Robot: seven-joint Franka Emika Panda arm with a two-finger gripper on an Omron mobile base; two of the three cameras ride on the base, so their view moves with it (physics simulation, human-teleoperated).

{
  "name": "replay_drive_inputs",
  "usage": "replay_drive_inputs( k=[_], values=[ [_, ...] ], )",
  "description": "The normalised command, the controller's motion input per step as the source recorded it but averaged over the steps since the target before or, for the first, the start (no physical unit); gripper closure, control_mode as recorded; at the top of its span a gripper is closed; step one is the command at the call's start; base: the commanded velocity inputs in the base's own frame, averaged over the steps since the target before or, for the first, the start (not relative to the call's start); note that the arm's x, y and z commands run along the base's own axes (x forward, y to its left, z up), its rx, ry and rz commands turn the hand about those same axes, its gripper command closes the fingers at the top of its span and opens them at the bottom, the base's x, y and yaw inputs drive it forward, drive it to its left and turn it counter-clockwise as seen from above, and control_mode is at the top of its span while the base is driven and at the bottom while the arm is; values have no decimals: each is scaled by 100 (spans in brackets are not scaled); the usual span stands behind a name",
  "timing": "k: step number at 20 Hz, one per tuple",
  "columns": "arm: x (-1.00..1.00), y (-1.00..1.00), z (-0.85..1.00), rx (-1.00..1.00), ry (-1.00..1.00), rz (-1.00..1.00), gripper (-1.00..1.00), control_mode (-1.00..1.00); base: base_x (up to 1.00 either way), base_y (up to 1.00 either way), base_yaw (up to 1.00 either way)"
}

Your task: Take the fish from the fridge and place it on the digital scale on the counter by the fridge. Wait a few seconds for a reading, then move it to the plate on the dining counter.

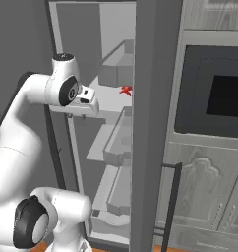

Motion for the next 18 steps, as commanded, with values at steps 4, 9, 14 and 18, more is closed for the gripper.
replay_drive_inputs(
  k=[4,9,14,18],
  values=[
    [0,0,-13,-2,-1,0,-100,-100,0,0,0],
    [0,-33,3,-2,-11,-3,-100,-100,0,0,0],
    [0,-36,44,-13,-31,-4,-100,-100,0,0,0],
    [0,-29,47,-12,-21,-8,-100,-100,0,0,0]
  ],
)
